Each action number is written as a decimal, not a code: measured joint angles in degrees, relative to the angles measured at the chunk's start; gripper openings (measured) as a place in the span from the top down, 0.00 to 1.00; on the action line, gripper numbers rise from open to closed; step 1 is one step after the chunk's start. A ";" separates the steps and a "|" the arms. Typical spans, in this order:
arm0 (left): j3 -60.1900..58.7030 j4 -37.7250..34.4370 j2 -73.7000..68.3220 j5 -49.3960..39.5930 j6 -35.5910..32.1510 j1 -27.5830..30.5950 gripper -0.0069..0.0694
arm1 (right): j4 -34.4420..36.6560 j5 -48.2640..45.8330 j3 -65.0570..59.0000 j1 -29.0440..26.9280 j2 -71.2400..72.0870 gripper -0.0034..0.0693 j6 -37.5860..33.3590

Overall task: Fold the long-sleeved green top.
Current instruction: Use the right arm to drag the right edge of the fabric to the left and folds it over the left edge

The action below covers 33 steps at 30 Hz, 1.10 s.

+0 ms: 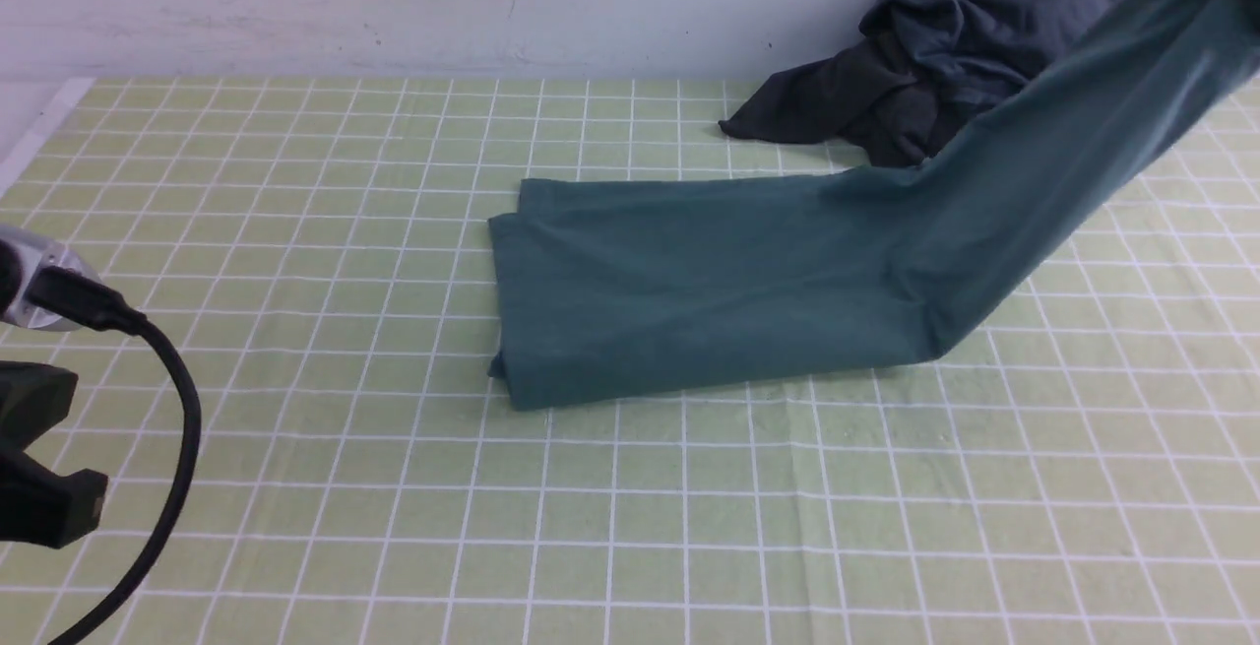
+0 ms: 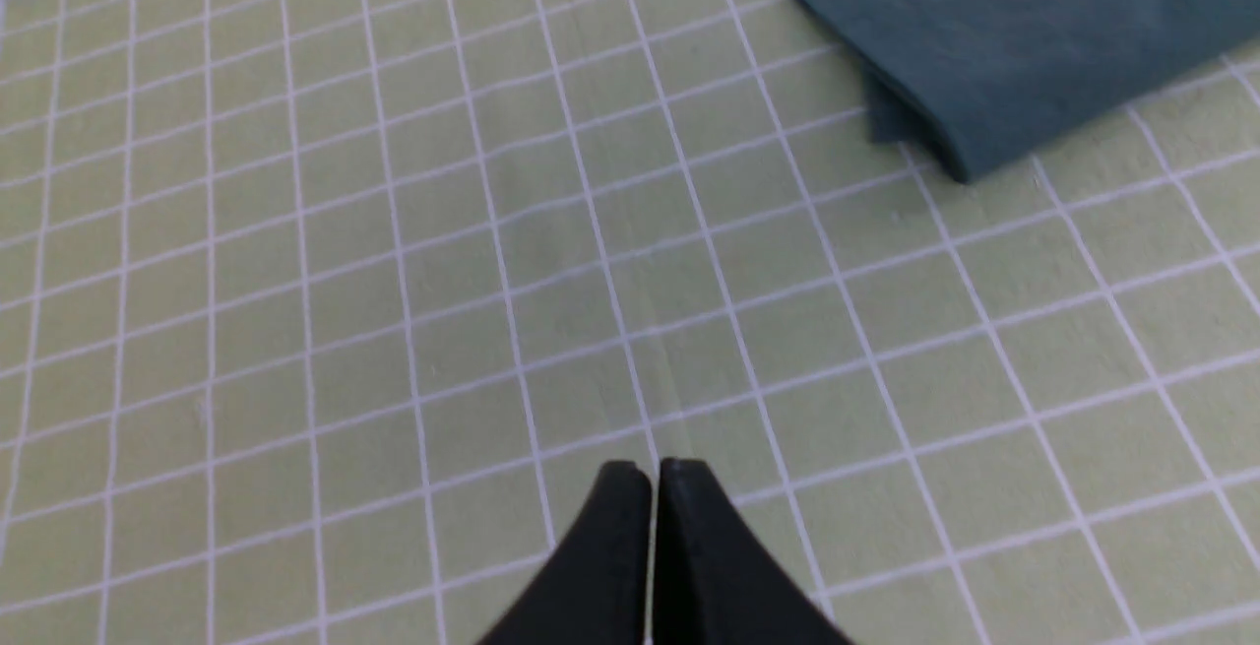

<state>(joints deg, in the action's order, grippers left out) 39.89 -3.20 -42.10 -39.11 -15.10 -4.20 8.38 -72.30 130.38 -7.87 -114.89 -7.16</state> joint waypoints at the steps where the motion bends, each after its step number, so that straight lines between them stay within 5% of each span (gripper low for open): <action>1: -1.51 0.00 -0.14 4.10 0.19 0.00 0.91 | 5.02 0.00 1.94 2.19 0.00 0.92 0.36; 8: -2.75 -0.87 -0.80 7.30 0.25 0.00 0.91 | 22.79 2.04 2.45 15.58 -4.90 0.92 -3.84; 16: -2.75 -1.06 -0.80 7.45 0.25 0.00 0.91 | 26.68 7.19 2.32 28.23 -17.84 0.86 -7.76; 25: -2.75 -1.11 -0.80 7.22 0.25 0.00 0.91 | 27.22 14.22 2.40 29.69 -19.07 0.50 -9.62; 33: -2.75 -1.11 -0.80 7.22 0.25 0.00 0.91 | 25.88 9.52 2.57 28.36 -18.74 0.56 -10.64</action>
<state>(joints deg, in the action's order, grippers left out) 37.14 -4.31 -42.90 -31.89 -14.85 -4.20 34.26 -62.78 132.95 20.49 -133.63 -17.80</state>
